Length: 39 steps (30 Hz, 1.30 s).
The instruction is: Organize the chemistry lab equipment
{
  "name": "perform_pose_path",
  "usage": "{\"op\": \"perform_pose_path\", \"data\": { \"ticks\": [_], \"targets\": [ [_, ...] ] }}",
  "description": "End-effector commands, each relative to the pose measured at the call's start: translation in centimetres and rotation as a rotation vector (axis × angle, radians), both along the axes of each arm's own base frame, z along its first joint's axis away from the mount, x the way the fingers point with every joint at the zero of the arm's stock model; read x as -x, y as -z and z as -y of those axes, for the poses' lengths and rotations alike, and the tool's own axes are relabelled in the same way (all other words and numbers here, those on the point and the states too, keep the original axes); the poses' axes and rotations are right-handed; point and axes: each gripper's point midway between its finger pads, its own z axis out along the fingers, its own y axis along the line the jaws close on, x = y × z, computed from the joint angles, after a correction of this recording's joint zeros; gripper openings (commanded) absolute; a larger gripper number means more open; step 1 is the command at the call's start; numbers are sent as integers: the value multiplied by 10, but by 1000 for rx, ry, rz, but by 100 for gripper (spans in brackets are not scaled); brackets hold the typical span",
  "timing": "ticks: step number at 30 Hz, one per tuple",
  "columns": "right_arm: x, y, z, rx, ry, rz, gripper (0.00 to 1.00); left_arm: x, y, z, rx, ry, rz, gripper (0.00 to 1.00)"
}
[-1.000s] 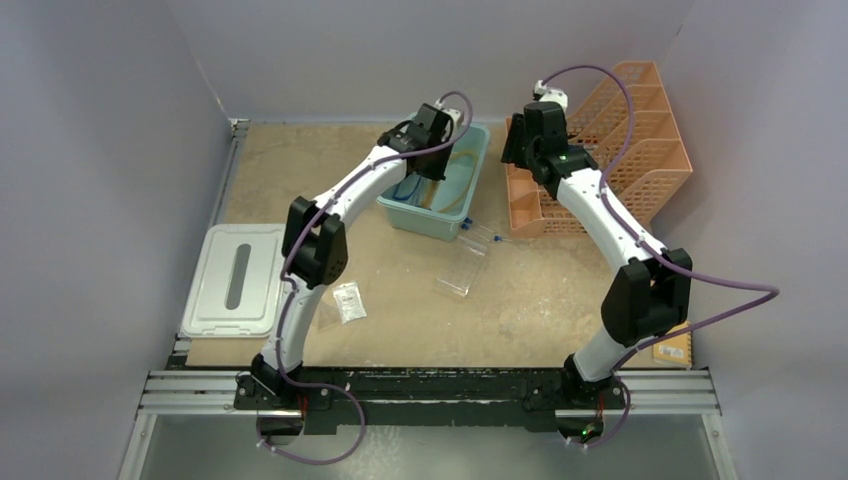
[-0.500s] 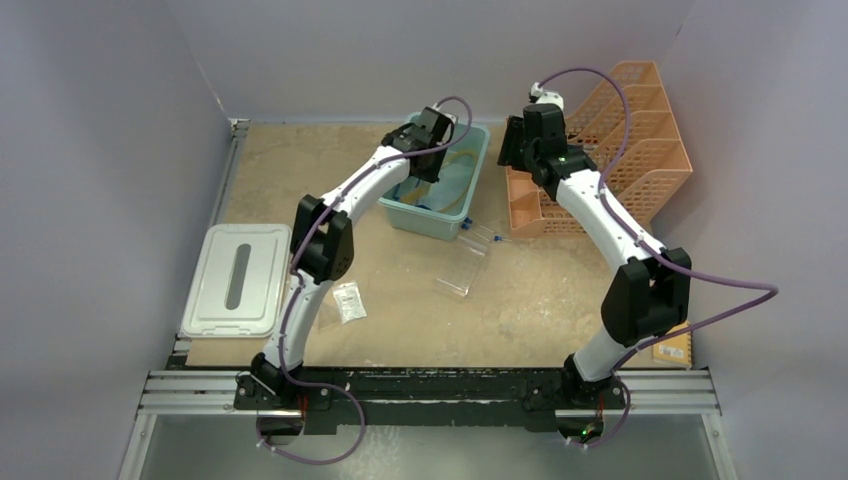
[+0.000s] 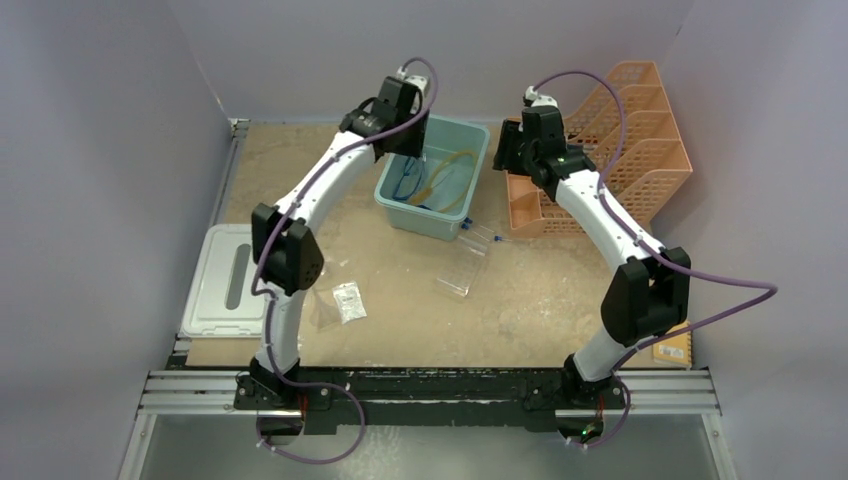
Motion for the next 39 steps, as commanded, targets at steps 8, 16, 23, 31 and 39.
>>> {"op": "perform_pose_path", "data": {
  "ticks": [8, 16, 23, 31, 39],
  "targets": [
    [19, -17, -5, 0, -76, 0, 64, 58, -40, -145, 88, -473, -59, 53],
    [26, -19, -15, -32, -93, -8, 73, 156, 26, -220, -137, -633, -224, 84],
    [28, -13, -25, -61, -107, -28, 76, 189, 61, -239, -79, -683, -330, 85],
    [31, -18, -25, -64, -85, -17, 75, 200, 119, -239, 34, -712, -499, 85],
    [32, -15, -22, -60, -60, -23, 74, 199, 128, -245, 38, -716, -531, 66]
  ]
}}
